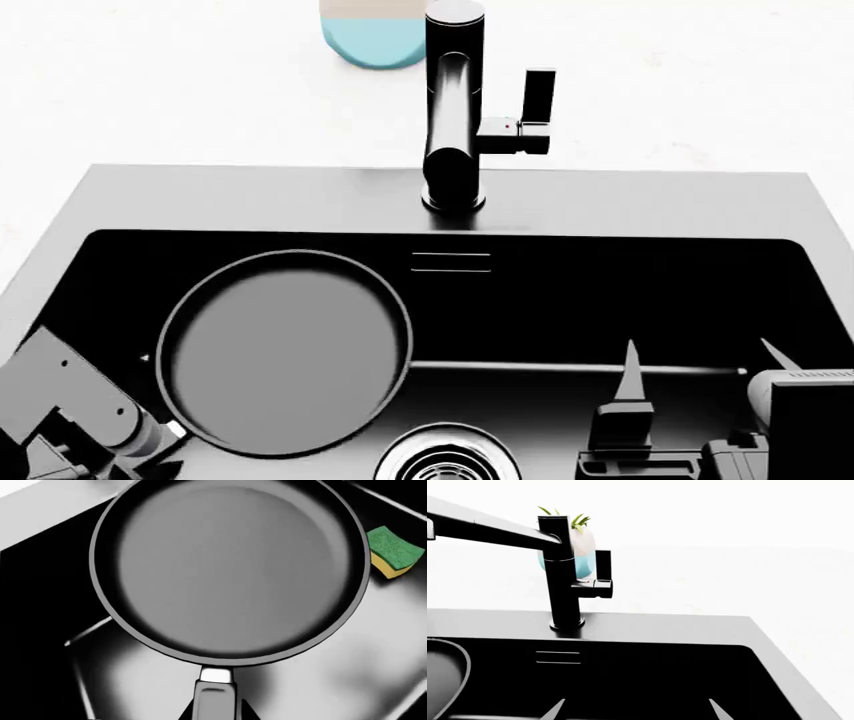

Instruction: Pick the pan and sponge and place them into the sink. Then turn on the water.

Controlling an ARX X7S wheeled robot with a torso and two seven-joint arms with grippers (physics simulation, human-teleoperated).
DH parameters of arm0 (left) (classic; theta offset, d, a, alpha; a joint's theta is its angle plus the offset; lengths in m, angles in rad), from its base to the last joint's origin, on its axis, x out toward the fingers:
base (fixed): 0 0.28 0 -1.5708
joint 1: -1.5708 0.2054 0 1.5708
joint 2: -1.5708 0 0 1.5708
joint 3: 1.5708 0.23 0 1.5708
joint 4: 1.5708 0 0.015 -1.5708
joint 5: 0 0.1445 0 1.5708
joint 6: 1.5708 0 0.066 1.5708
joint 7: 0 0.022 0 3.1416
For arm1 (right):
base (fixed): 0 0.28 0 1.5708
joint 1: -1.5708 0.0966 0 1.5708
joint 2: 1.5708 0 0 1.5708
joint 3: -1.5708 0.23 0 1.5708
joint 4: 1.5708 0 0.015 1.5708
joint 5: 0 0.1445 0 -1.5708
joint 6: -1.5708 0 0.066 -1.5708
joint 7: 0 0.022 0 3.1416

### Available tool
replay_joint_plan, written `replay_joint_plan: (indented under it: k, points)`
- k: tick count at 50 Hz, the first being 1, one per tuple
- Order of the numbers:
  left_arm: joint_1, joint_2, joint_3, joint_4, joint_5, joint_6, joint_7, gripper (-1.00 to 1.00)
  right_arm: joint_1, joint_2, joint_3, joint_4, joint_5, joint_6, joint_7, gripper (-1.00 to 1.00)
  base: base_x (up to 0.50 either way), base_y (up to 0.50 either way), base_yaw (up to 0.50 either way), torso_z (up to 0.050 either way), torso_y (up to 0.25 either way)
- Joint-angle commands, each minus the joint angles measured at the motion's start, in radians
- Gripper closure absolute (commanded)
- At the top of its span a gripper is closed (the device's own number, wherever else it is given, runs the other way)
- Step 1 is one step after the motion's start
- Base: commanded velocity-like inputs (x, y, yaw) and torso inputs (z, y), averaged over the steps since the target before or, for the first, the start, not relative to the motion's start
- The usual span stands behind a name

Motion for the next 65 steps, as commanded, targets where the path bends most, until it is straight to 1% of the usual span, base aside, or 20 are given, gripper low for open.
replay_joint_plan:
  k: [1, 2, 3, 5, 6, 9, 11, 12, 15, 19, 22, 23, 26, 32, 36, 46, 50, 56, 61, 65]
  points:
    - [-0.04, 0.043, 0.111, -0.058, 0.162, 0.107, 0.19, 1.0, -0.003, 0.003, -0.003, -0.007, 0.005, 0.005, 0.005, -1.0, 0.0, 0.0, 0.0, 0.0, 0.0]
    - [-0.05, 0.057, 0.123, -0.068, 0.17, 0.107, 0.197, 1.0, -0.001, 0.003, -0.003, -0.007, 0.005, 0.006, 0.005, -1.0, 0.0, 0.0, 0.0, 0.0, 0.0]
    - [-0.041, 0.04, 0.128, -0.058, 0.173, 0.122, 0.222, 1.0, 0.0, 0.002, -0.005, -0.005, 0.004, 0.006, 0.004, -1.0, 0.0, 0.0, 0.0, 0.0, 0.01]
    - [-0.044, 0.053, 0.121, -0.089, 0.153, 0.111, 0.227, 1.0, 0.001, 0.002, -0.007, -0.003, 0.003, 0.006, 0.004, -1.0, 0.0, 0.0, 0.0, 0.0, 0.0]
    - [-0.062, 0.053, 0.16, -0.094, 0.201, 0.131, 0.263, 1.0, 0.007, -0.001, -0.012, 0.004, 0.0, 0.006, 0.001, -1.0, 0.0, 0.0, 0.0, 0.0, 0.0]
    - [-0.086, 0.064, 0.196, -0.15, 0.244, 0.161, 0.32, 1.0, 0.007, -0.004, -0.015, 0.007, -0.002, 0.003, -0.002, -1.0, 0.0, 0.0, 0.0, 0.0, 0.0]
    - [-0.107, 0.08, 0.256, -0.192, 0.298, 0.194, 0.39, 1.0, -0.001, -0.007, -0.017, 0.012, -0.008, -0.005, -0.006, -1.0, 0.0, 0.0, 0.0, 0.0, 0.005]
    - [-0.11, 0.089, 0.26, -0.213, 0.306, 0.202, 0.398, 1.0, -0.006, -0.007, -0.015, 0.013, -0.008, -0.009, -0.007, -1.0, 0.0, 0.0, 0.0, 0.0, 0.0]
    - [-0.123, 0.142, 0.306, -0.293, 0.347, 0.238, 0.447, 1.0, -0.011, -0.004, -0.01, 0.011, -0.005, -0.01, -0.006, -1.0, 0.0, 0.0, 0.0, 0.0, 0.0]
    - [-0.132, 0.178, 0.331, -0.371, 0.388, 0.303, 0.5, 1.0, -0.014, -0.003, -0.007, 0.012, -0.005, -0.012, -0.006, -1.0, 0.0, 0.0, 0.0, 0.003, 0.003]
    - [-0.144, 0.23, 0.367, -0.459, 0.427, 0.335, 0.531, 1.0, -0.004, -0.004, -0.013, 0.009, -0.002, -0.006, -0.003, -1.0, 0.0, 0.0, 0.0, 0.0, 0.0]
    - [-0.141, 0.234, 0.399, -0.472, 0.455, 0.365, 0.561, 1.0, -0.004, -0.005, -0.013, 0.009, -0.002, -0.007, -0.003, -1.0, 0.0, 0.0, 0.0, 0.0, 0.0]
    - [-0.139, 0.263, 0.418, -0.53, 0.477, 0.395, 0.582, 1.0, -0.006, -0.006, -0.014, 0.011, -0.003, -0.008, -0.003, -1.0, 0.0, 0.0, 0.0, 0.0, 0.003]
    - [-0.12, 0.329, 0.471, -0.682, 0.557, 0.527, 0.639, 1.0, -0.003, -0.01, -0.017, 0.015, -0.005, -0.01, -0.002, -1.0, 0.0, 0.0, 0.0, 0.0, 0.0]
    - [-0.124, 0.388, 0.485, -0.808, 0.583, 0.594, 0.679, 1.0, -0.001, -0.011, -0.022, 0.018, -0.006, -0.01, -0.005, -1.0, 0.0, 0.0, 0.0, 0.0, 0.002]
    - [-0.128, 0.472, 0.517, -0.985, 0.624, 0.674, 0.731, 1.0, -0.005, -0.009, -0.023, 0.02, -0.007, -0.01, -0.005, -1.0, 0.0, 0.0, 0.0, 0.001, 0.001]
    - [-0.159, 0.553, 0.521, -1.169, 0.649, 0.76, 0.778, 1.0, 0.0, -0.016, -0.035, 0.027, -0.012, -0.012, -0.009, -1.0, 0.0, 0.0, 0.0, 0.0, 0.002]
    - [-0.172, 0.627, 0.524, -1.348, 0.67, 0.854, 0.824, 1.0, -0.013, -0.011, -0.029, 0.027, -0.01, -0.015, -0.01, -1.0, 0.0, 0.0, 0.0, 0.0, 0.002]
    - [-0.18, 0.652, 0.53, -1.403, 0.679, 0.88, 0.84, 1.0, -0.02, -0.011, -0.027, 0.027, -0.011, -0.021, -0.01, -1.0, 0.0, 0.0, 0.0, 0.002, 0.0]
    - [-0.175, 0.655, 0.539, -1.405, 0.685, 0.878, 0.844, 1.0, -0.024, -0.013, -0.028, 0.03, -0.013, -0.025, -0.012, -1.0, 0.0, 0.0, 0.0, 0.0, 0.003]
